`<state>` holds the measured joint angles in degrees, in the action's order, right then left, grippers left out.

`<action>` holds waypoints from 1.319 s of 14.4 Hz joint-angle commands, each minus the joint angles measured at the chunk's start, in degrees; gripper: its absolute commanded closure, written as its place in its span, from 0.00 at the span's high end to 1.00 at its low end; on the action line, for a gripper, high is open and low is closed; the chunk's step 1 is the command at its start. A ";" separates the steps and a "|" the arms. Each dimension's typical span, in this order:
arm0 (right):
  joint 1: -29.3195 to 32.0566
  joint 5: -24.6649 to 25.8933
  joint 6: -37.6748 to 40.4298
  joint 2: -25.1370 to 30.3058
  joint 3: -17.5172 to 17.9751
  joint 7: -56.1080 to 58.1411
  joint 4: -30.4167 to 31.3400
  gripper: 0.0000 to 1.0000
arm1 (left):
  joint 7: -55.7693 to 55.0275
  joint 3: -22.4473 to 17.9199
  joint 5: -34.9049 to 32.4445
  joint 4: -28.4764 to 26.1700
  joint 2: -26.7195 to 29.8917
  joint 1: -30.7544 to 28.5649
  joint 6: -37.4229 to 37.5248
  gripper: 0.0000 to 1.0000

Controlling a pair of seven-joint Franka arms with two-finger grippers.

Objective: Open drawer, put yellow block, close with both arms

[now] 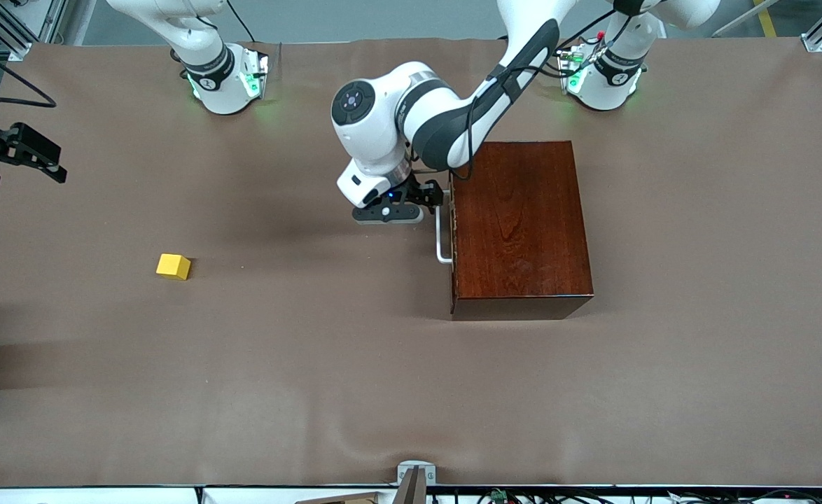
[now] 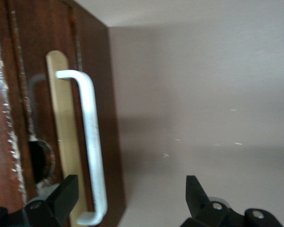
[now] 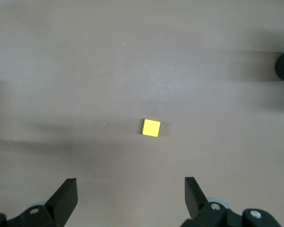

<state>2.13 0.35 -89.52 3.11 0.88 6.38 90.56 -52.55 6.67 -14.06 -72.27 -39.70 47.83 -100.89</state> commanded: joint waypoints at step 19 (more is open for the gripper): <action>0.59 -1.58 0.31 -0.30 0.44 -0.49 -0.48 1.00 | -12.75 -0.35 -2.20 2.14 -6.09 0.69 -9.40 1.00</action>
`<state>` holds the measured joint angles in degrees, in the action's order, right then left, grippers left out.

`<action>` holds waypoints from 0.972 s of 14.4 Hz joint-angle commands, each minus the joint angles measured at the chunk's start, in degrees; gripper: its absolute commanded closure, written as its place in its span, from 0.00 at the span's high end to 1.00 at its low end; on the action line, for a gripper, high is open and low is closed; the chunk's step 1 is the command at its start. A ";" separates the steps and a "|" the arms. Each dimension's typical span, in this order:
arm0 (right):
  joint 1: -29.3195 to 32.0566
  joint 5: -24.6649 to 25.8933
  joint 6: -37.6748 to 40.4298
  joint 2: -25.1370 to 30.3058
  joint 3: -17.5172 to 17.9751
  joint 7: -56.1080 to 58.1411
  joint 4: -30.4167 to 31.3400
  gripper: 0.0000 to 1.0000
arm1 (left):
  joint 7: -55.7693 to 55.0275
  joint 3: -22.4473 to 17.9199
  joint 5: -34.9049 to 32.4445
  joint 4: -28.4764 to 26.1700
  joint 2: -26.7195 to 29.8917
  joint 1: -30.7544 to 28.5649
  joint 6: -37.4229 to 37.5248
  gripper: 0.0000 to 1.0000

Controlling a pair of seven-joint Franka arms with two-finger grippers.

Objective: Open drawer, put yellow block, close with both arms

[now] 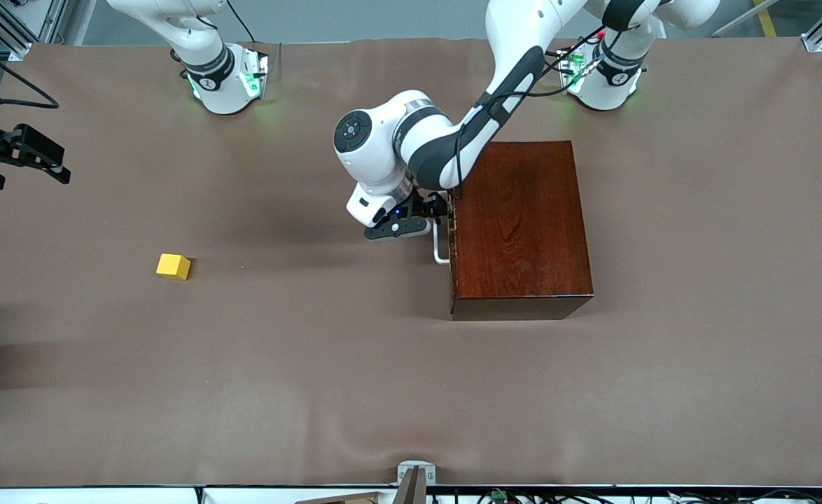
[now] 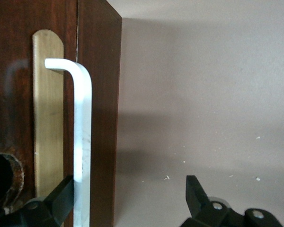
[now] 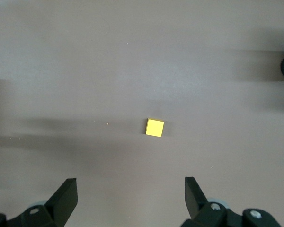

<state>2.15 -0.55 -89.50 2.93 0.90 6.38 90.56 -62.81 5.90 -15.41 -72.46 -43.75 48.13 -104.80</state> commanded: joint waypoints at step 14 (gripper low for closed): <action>0.84 -0.69 0.29 -0.21 0.33 -0.49 -0.39 1.00 | -10.40 1.05 1.96 2.42 -2.74 2.41 -21.85 1.00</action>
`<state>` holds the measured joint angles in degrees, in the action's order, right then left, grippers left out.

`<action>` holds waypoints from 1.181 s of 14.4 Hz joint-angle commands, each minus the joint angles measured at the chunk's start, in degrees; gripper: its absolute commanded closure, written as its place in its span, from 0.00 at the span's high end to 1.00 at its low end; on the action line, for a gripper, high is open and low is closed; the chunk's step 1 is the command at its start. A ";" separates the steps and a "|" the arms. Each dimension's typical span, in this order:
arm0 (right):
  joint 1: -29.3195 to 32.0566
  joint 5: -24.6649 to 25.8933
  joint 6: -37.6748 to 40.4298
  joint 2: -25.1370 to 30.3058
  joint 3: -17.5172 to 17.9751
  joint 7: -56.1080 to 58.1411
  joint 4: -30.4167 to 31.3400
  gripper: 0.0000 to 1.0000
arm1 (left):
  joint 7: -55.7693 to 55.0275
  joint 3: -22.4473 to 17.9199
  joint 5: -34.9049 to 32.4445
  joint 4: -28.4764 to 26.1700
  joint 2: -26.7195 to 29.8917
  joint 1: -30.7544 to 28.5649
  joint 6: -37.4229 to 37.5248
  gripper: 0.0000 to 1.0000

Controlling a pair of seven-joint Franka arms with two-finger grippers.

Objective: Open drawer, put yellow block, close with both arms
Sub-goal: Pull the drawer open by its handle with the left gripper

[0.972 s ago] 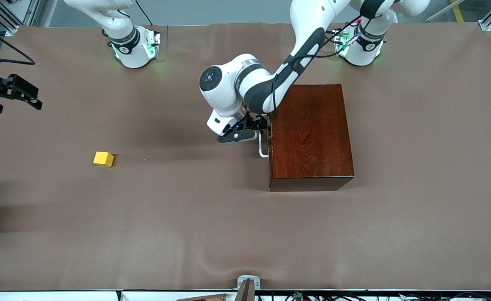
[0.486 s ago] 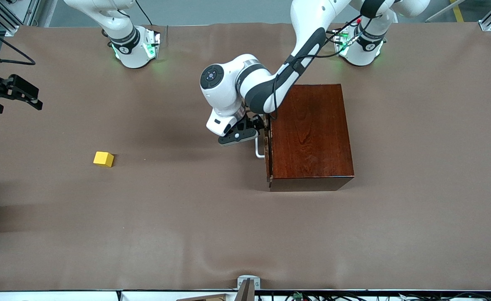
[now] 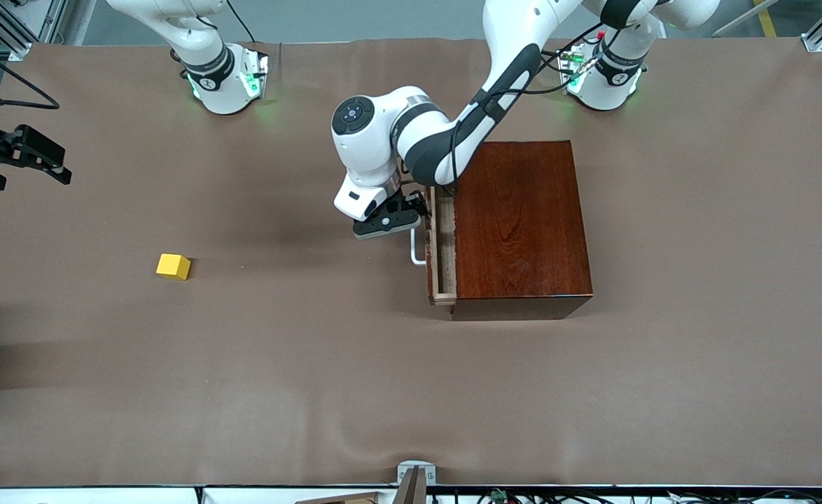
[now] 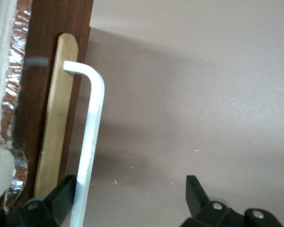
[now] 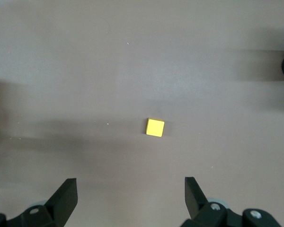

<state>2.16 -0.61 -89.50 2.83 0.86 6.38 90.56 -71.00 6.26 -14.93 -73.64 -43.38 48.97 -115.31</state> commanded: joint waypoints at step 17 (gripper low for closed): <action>1.09 -0.53 0.64 -2.12 0.19 -0.49 -0.21 1.00 | -5.81 0.60 1.57 3.59 -1.71 3.95 -17.15 1.00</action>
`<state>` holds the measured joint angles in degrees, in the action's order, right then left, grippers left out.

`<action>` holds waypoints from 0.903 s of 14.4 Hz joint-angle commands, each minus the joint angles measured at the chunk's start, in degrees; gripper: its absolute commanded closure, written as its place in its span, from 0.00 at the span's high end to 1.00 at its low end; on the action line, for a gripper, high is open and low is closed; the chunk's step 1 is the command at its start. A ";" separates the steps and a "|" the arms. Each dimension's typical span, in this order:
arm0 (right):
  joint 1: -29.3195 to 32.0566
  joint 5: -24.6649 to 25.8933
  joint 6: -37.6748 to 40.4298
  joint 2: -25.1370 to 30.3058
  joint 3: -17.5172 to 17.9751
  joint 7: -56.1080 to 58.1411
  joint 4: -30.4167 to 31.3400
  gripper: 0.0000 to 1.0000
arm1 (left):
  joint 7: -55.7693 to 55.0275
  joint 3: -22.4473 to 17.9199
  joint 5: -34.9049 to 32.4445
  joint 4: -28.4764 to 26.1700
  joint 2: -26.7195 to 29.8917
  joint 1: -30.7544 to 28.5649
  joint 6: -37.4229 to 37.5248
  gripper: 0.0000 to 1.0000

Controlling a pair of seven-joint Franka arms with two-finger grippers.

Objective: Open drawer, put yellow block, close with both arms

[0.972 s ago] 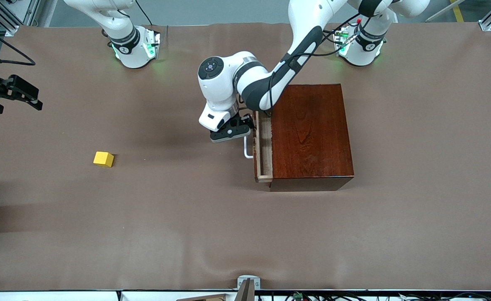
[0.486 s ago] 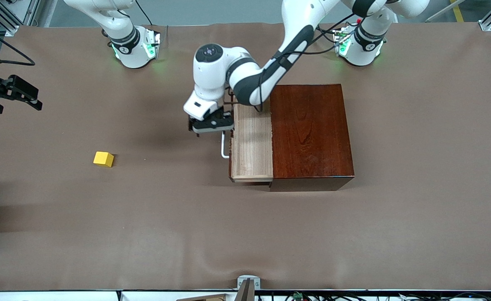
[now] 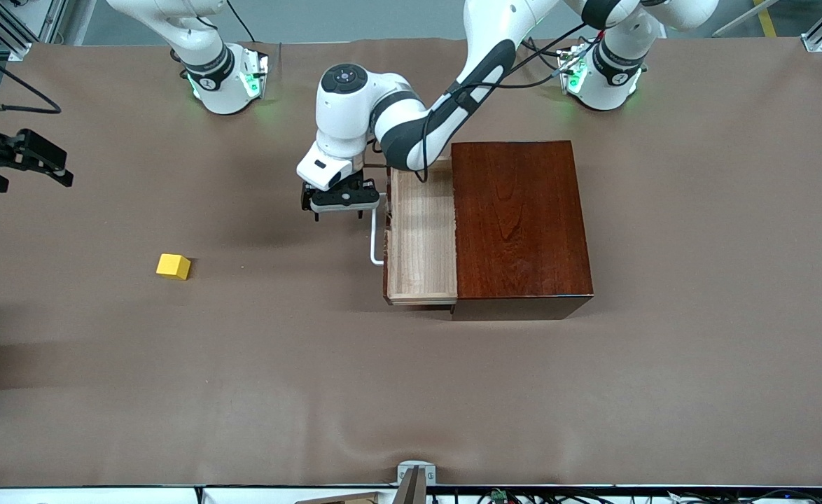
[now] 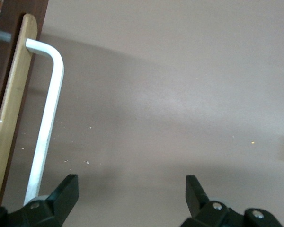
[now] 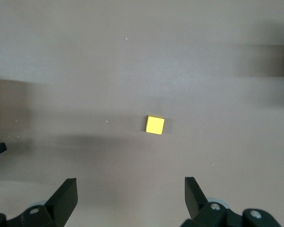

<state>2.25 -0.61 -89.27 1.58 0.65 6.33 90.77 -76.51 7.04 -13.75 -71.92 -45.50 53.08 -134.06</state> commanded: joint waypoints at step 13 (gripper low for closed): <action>3.20 -0.27 -5.36 -9.84 0.32 -0.45 2.90 1.00 | 14.59 -1.50 2.24 1.17 22.37 -12.37 33.22 1.00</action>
<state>4.78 -0.61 -92.28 -8.24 0.20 6.30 91.78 -68.04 5.55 -12.80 -69.08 -26.72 43.00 -105.82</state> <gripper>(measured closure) 0.000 0.000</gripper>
